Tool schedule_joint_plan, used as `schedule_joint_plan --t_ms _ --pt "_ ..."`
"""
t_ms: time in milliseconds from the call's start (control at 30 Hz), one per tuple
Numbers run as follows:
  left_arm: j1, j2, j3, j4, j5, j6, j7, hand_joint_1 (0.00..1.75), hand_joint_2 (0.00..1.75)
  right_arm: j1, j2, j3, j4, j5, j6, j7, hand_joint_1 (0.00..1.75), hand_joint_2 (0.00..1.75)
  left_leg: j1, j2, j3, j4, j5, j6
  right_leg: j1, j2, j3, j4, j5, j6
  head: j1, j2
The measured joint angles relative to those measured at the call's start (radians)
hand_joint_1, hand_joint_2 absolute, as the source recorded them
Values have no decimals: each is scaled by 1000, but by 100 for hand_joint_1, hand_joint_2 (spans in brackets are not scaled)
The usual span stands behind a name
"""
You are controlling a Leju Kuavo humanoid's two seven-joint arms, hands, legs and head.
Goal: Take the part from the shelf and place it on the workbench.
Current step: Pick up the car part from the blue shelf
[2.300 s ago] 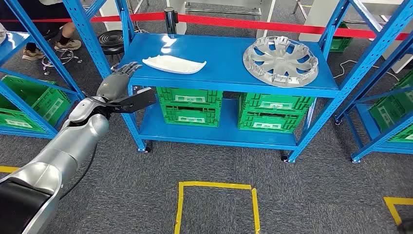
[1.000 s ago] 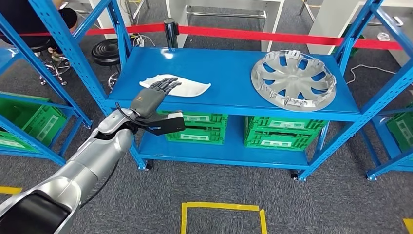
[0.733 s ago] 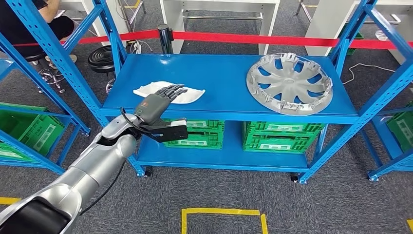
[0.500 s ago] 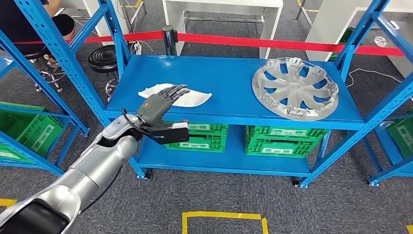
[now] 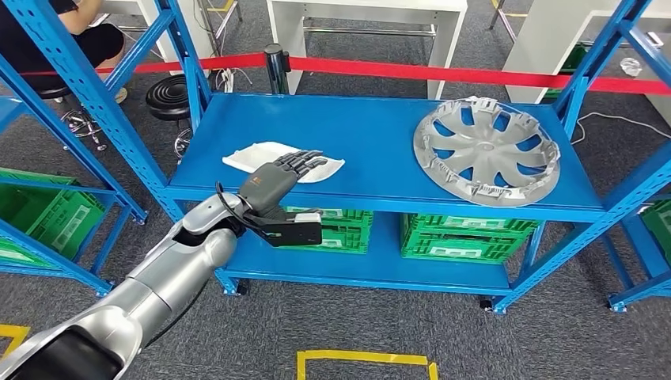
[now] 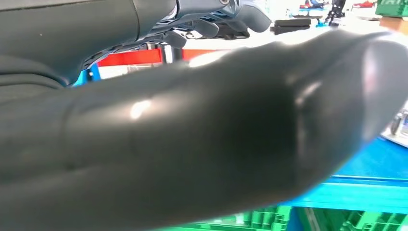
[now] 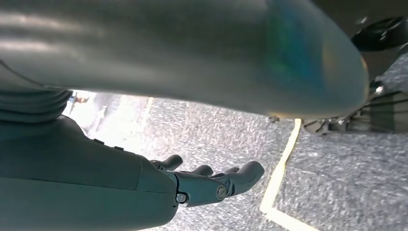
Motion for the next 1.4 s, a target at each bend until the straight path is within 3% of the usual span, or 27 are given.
schedule_joint_plan --t_ms 67,167,200,233,267,333,400,467,633,800,1000,1067,1167,1200,1233,1333,1400 --pt "0 -1 -4 0 0 0 0 0 0 2 0 0 0 0 1 0 0 0 2 2 -13 35 -21 -13 -2 -1 10 -4 -3 -14 -2 0" --pt "4 -1 -8 2 0 0 0 0 0 2 0 0 0 0 3 0 0 0 4 5 -108 221 -99 -24 -2 -1 23 -6 -13 -28 -4 0" --pt "9 0 -10 4 0 0 0 0 0 2 0 0 0 0 4 -1 0 0 4 5 -140 271 -109 -24 -1 0 27 -5 -17 -29 -4 0" --pt "12 0 -12 5 0 0 -1 0 0 3 0 0 0 0 7 -3 0 0 4 5 -155 287 -100 -23 0 1 33 -5 -22 -29 -4 0" --pt "15 0 -15 6 1 0 -1 0 0 5 0 0 0 0 12 -6 0 0 4 5 -149 263 -71 -20 1 2 40 -5 -27 -29 -4 0" --pt "16 0 -19 5 2 -1 -4 0 0 7 1 0 0 0 27 -19 0 0 1 5 -93 129 10 -7 2 3 57 -5 -39 -26 -4 0" --pt "16 0 -24 3 4 -4 -7 0 0 6 2 -1 0 -1 44 -31 0 0 -5 4 -43 21 47 7 3 3 63 -5 -48 -18 -3 0" --pt "18 -1 -29 0 14 -14 -11 0 0 4 3 -4 0 -2 55 -36 0 0 -9 2 -31 -4 44 12 3 4 62 -5 -51 -9 -3 0" --pt "23 -2 -43 -8 53 -50 -30 0 0 4 3 -16 0 -8 67 -37 0 0 -11 -2 -29 -7 40 16 4 1 70 -16 -52 -13 -2 0" --pt "27 -4 -68 -8 58 -56 -37 0 0 4 3 -27 0 -22 66 -39 0 0 -15 -2 -29 0 32 29 0 1 76 -24 -53 10 -2 0" --pt "26 -19 -92 -6 58 -57 -40 0 0 3 2 -43 0 -30 70 -43 0 0 -15 0 -22 -4 29 46 -5 2 82 -23 -59 30 -2 0" --pt "24 -24 -99 -5 58 -57 -41 0 0 3 1 -45 0 -30 70 -45 0 0 -8 4 -12 -15 32 52 -4 1 56 38 -93 36 1 0" --pt "25 -27 -110 -1 59 -57 -42 0 0 4 0 -49 0 -30 71 -45 0 0 -5 11 -9 -16 30 55 -7 0 -54 234 -167 41 5 0" --pt "27 -28 -114 1 59 -57 -43 0 0 5 0 -50 0 -29 71 -45 0 0 -5 12 -9 -15 28 54 -8 -1 -77 264 -166 42 5 0" --pt "27 -29 -117 3 59 -57 -44 0 0 7 0 -50 0 -29 72 -45 0 0 -4 13 -8 -13 26 51 -10 -1 -79 252 -144 43 5 0" --pt "27 -32 -121 5 60 -56 -45 0 0 8 -1 -50 0 -26 76 -44 0 0 -1 15 -6 0 15 35 -11 -11 -3 64 -40 41 6 0" --pt "26 -34 -123 5 61 -56 -46 0 0 7 -1 -50 0 -24 78 -44 0 0 -3 16 -7 6 10 22 -8 -12 23 2 -21 29 6 0"
